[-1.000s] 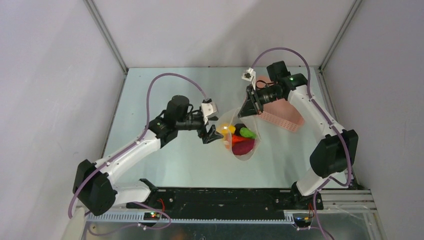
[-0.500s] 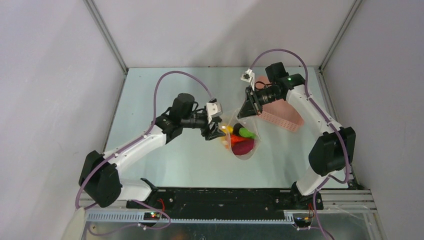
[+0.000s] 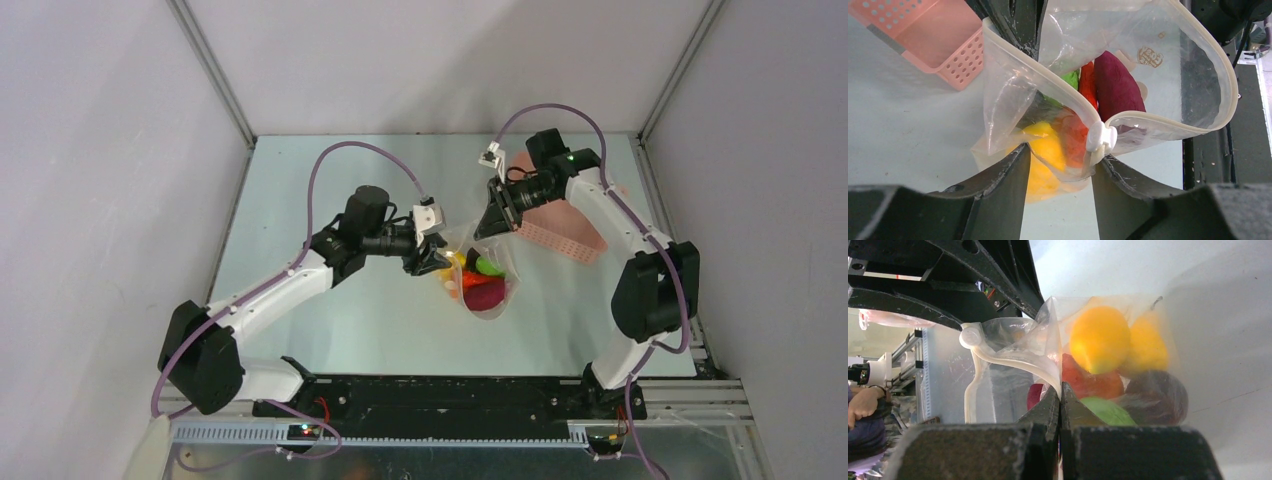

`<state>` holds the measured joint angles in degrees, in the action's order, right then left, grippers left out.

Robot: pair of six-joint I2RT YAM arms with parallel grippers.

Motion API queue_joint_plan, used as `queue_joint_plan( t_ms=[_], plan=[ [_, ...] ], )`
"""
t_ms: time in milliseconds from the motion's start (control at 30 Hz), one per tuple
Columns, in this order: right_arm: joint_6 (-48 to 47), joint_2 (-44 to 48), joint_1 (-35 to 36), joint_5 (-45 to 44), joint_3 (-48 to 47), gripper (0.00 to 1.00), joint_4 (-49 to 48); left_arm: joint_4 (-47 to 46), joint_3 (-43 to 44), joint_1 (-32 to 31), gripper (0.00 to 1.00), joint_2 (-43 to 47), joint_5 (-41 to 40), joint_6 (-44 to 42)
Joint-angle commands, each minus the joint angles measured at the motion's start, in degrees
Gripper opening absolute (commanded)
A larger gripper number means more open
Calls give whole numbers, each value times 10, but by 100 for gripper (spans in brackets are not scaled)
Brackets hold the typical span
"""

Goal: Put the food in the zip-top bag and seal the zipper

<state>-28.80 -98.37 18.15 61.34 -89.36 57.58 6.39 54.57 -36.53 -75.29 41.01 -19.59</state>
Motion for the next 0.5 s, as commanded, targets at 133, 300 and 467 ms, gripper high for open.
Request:
queue_joint_plan(
  t_ms=[133,300,467],
  plan=[
    [15,-12,-5,0,-5,0,-19,-59,20,-3,55,-2,38,13],
    [20,-12,-6,1,-8,0,-24,-84,17,-2,53,-5,50,18],
    [28,-15,-8,0,-14,0,-25,-78,21,-2,37,-14,58,12]
  ],
)
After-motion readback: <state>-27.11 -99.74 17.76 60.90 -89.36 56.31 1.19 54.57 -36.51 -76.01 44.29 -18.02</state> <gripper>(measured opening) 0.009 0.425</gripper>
